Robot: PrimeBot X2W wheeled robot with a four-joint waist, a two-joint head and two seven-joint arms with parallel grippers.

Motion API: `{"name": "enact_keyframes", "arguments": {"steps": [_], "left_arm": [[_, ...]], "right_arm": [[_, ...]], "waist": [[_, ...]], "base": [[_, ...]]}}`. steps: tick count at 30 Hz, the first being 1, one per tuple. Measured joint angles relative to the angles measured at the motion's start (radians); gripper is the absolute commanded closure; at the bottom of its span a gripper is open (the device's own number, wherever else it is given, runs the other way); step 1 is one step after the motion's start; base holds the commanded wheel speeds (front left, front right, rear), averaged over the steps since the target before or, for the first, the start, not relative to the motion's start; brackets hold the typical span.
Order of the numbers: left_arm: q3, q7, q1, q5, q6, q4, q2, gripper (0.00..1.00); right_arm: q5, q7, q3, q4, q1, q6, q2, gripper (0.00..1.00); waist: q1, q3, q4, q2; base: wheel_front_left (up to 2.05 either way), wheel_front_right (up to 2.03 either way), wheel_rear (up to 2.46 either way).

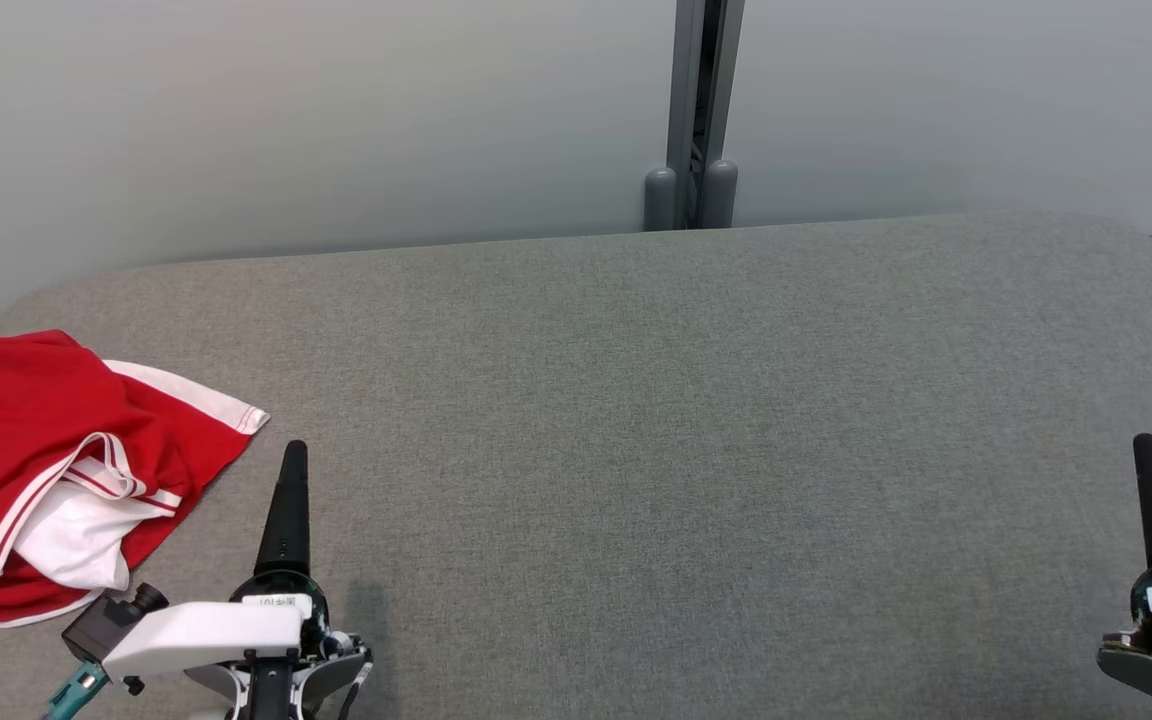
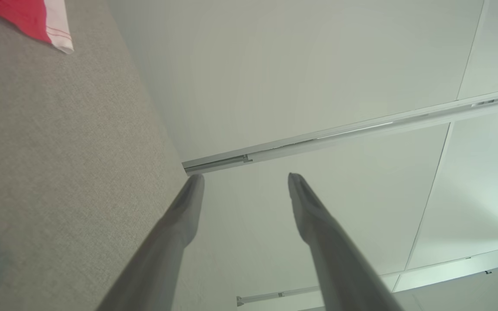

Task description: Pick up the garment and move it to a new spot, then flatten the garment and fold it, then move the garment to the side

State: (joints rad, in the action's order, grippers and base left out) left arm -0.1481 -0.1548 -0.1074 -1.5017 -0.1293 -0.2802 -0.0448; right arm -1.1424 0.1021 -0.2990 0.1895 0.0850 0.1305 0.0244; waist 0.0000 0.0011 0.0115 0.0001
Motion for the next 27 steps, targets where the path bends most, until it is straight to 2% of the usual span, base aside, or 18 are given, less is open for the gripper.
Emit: {"name": "enact_keyframes", "arguments": {"steps": [5,15,18,19,27], "left_arm": [[0.033,-0.007,0.0,0.065,0.0,0.033,0.0,0.0],[0.077,-0.023,0.001,0.267,0.003,0.128,0.0,0.0],[0.078,-0.03,0.002,0.362,0.018,0.169,-0.001,0.0],[0.068,-0.031,0.005,0.426,0.028,0.185,-0.001,0.0],[0.03,-0.041,0.023,0.637,0.085,0.237,-0.001,0.0]], "right_arm": [[0.153,-0.028,0.04,-0.04,0.02,0.0,0.002,0.0],[0.366,-0.079,0.099,-0.137,0.049,0.0,0.006,0.0],[0.462,-0.097,0.134,-0.152,0.049,0.0,0.007,0.0],[0.505,-0.107,0.15,-0.167,0.05,0.0,0.007,0.0],[0.618,-0.145,0.202,-0.179,0.043,0.0,0.011,0.0]], "waist": [[0.0,0.001,0.005,-0.0001],[0.0,0.005,0.015,0.0],[-0.0001,0.007,0.018,0.0],[0.0,0.008,0.017,0.0],[0.0,0.014,0.015,-0.0001]], "base": [[0.0,0.0,0.0],[0.0,0.0,0.0],[0.0,0.0,0.0],[0.0,0.0,0.0],[0.0,0.0,0.0]]}}
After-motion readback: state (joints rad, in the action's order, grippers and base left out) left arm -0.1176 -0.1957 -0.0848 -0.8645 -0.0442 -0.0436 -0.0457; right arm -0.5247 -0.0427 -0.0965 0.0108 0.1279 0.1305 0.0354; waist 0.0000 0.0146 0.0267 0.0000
